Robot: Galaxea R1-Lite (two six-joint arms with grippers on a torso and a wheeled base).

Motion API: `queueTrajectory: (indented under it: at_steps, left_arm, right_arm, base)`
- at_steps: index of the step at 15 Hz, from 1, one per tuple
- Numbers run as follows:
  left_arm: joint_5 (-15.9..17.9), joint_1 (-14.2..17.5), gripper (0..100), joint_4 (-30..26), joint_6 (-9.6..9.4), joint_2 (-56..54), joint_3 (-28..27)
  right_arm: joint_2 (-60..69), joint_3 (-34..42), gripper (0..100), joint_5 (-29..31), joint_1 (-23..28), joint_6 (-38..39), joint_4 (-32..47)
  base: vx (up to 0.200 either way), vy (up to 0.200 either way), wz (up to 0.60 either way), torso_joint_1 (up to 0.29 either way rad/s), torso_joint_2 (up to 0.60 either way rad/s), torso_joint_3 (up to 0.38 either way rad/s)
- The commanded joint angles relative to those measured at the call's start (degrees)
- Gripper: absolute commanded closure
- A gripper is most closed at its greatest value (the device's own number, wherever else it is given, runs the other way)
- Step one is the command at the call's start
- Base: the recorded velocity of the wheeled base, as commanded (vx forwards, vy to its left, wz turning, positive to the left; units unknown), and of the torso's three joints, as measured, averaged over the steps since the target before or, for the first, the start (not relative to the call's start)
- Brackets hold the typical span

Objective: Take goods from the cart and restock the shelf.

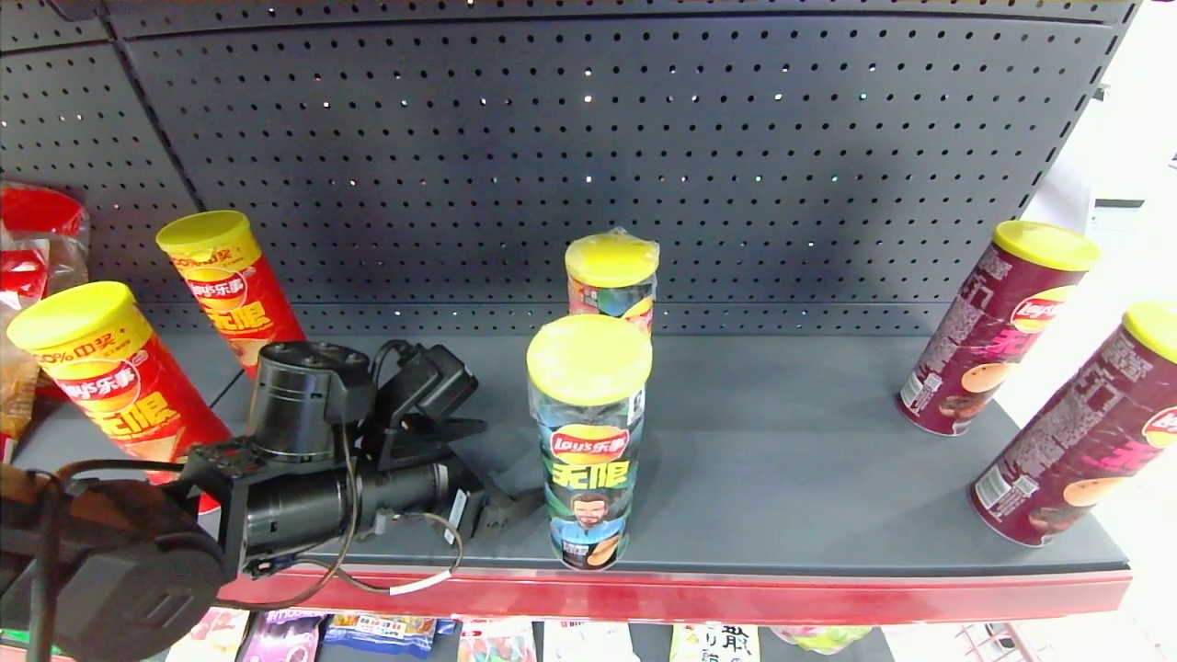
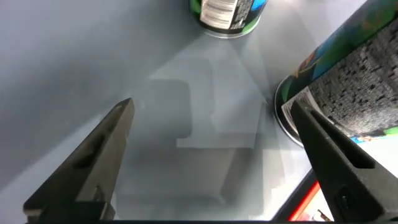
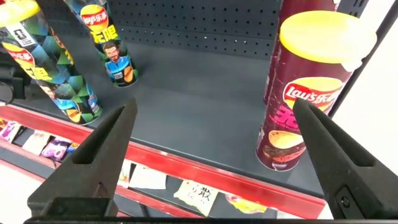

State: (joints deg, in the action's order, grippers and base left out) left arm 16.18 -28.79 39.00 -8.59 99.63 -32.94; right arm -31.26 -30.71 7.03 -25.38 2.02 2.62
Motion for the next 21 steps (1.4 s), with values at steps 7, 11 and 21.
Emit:
queueTrajectory:
  at_steps: [7, 11, 21]
  left_arm:
    - [-0.09, -0.03, 0, 0.03, -0.02, 0.3, -0.2]
    - [-0.27, 5.68, 0, 0.03, -0.02, -10.51, 8.24]
    - [-6.51, 18.07, 0, -71.96, 3.58, -89.7, 7.27]
  right_arm:
    - [-0.12, 0.39, 0, 0.0, -0.02, 0.0, 0.1]
    - [2.16, 4.17, 0, 0.17, -0.02, 0.0, 0.19]
    - [16.4, 6.1, 0, 2.19, 15.27, -1.14, 19.26]
  base:
    - [0.0, 0.0, 0.0, 0.0, 0.0, 0.0]
    - [0.0, 0.0, 0.0, 0.0, 0.0, 0.0]
    - [0.0, 0.0, 0.0, 0.0, 0.0, 0.0]
